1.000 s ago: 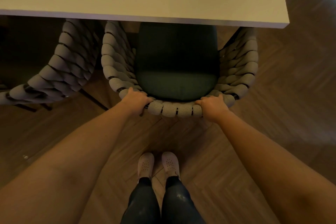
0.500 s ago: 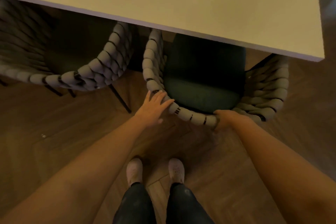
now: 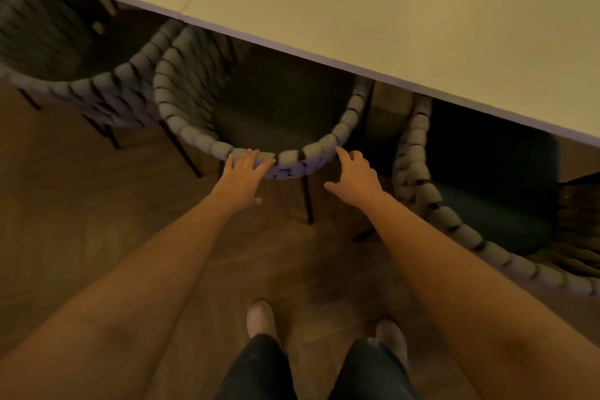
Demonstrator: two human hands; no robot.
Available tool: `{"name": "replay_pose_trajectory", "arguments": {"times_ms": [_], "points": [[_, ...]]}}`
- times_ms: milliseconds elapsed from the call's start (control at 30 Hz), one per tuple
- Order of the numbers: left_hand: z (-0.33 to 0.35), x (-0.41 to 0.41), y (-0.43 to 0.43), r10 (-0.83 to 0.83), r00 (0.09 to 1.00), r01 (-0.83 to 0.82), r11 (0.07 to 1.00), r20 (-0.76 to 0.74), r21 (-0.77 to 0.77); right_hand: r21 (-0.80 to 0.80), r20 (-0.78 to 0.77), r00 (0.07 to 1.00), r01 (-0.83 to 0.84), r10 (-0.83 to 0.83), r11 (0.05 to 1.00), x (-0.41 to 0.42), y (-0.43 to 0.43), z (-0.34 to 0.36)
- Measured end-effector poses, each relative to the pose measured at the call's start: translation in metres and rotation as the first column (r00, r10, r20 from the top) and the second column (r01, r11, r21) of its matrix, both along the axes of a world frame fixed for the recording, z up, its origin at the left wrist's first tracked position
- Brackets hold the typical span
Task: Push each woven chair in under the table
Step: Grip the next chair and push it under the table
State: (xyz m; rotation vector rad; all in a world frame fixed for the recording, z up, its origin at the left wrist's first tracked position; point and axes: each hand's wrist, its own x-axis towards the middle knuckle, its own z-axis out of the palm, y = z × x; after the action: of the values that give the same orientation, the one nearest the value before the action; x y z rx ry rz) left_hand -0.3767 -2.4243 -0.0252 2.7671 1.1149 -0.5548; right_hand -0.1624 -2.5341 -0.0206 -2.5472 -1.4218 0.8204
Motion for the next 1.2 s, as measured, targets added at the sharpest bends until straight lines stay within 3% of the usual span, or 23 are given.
{"name": "replay_pose_trajectory", "arguments": {"times_ms": [233, 567, 733, 933, 1200], "points": [[0.022, -0.153, 0.113, 0.178, 0.984, -0.178, 0.984, 0.000, 0.032, 0.057, 0.056, 0.980, -0.192, 0.189, 0.980, -0.140, 0.130, 0.005], [0.027, -0.277, 0.264, 0.429, 0.903, -0.429, 0.903, -0.002, 0.006, 0.072, 0.094, 0.911, -0.407, 0.400, 0.910, -0.251, 0.330, 0.011], [0.030, -0.324, 0.334, 0.524, 0.852, -0.524, 0.852, -0.005, -0.002, 0.084, 0.071, 0.907, -0.421, 0.416, 0.903, -0.298, 0.421, 0.009], [0.028, -0.357, 0.403, 0.513, 0.857, -0.513, 0.858, 0.048, -0.015, 0.061, 0.070, 0.884, -0.466, 0.462, 0.883, -0.333, 0.494, 0.009], [0.025, -0.381, 0.488, 0.246, 0.969, -0.246, 0.969, -0.029, 0.004, 0.030, 0.019, 0.983, -0.182, 0.181, 0.983, -0.370, 0.533, -0.003]]}}
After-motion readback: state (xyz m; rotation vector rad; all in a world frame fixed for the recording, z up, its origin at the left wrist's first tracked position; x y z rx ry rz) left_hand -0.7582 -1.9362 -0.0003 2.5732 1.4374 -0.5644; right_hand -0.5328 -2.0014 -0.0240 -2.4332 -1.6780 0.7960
